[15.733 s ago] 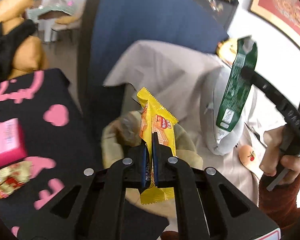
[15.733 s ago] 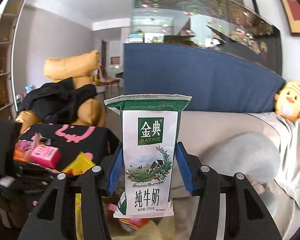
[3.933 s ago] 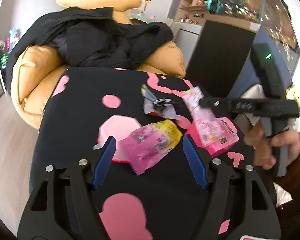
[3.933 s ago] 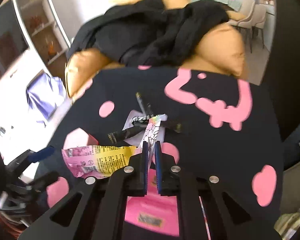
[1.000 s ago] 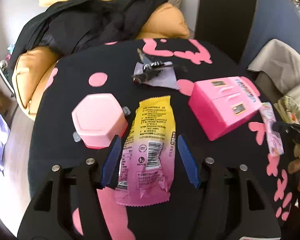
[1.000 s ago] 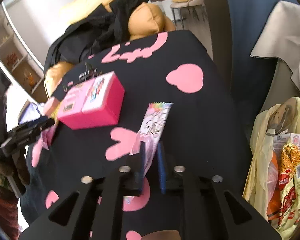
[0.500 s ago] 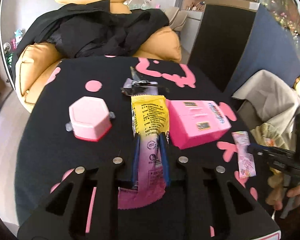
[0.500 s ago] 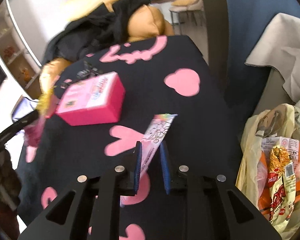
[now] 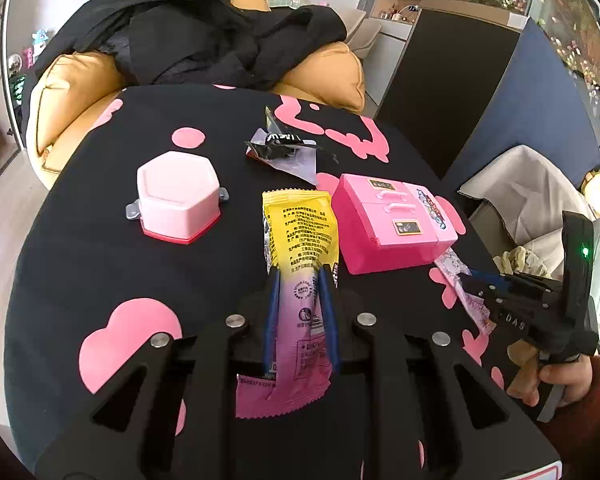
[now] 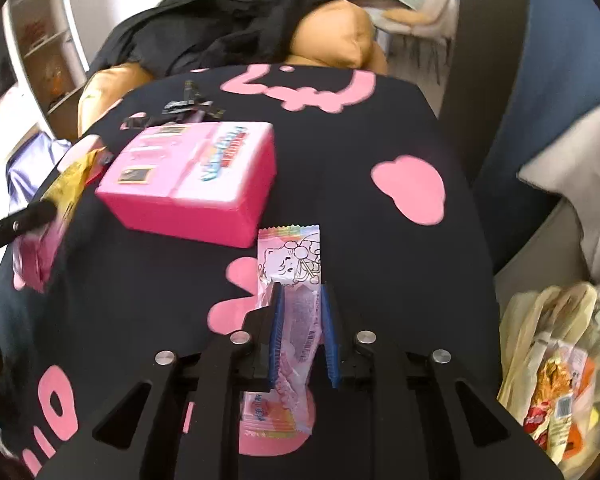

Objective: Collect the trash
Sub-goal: 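Lift both wrappers and carry them over the wastebasket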

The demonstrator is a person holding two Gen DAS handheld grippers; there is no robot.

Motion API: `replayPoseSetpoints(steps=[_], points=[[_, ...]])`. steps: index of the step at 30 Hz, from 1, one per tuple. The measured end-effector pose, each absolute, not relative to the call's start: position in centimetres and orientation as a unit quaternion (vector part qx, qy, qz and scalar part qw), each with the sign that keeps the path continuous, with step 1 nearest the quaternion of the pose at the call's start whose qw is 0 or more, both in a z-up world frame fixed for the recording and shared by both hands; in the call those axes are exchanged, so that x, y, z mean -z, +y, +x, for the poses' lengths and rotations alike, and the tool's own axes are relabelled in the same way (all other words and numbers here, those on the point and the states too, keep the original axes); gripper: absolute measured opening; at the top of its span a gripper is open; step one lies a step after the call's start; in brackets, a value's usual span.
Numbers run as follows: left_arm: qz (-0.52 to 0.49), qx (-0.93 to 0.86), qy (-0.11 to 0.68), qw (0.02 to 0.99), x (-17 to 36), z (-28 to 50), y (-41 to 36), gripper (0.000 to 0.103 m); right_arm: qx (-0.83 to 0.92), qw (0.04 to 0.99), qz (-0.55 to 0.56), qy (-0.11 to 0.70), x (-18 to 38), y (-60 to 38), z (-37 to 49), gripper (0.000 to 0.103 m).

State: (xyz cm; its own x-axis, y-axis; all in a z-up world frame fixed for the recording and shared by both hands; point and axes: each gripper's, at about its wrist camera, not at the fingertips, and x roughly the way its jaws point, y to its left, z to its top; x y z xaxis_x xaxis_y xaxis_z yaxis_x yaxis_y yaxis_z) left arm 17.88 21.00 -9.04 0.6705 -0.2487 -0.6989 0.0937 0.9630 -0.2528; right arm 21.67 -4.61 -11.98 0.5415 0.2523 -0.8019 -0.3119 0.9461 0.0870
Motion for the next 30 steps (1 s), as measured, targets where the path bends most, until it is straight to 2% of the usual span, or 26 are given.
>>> replayPoseSetpoints(steps=[3,15,24,30], points=[[-0.097,0.091,0.388,0.912,8.2,17.4,21.1,0.019,-0.174,0.883,-0.018,0.436,10.7,-5.0,20.8,0.006],[-0.075,0.131,0.329,0.932,1.3,15.0,16.5,0.019,-0.171,0.929,-0.01,0.328,1.9,-10.0,15.8,0.006],[-0.065,0.229,0.313,0.92,-1.8,14.8,6.9,0.019,-0.119,0.956,-0.005,0.266,-2.1,-18.2,11.1,0.006],[-0.049,0.309,0.322,0.894,-1.7,14.9,-1.8,0.019,-0.063,0.964,0.0,0.258,-2.4,-25.0,8.6,0.006]])
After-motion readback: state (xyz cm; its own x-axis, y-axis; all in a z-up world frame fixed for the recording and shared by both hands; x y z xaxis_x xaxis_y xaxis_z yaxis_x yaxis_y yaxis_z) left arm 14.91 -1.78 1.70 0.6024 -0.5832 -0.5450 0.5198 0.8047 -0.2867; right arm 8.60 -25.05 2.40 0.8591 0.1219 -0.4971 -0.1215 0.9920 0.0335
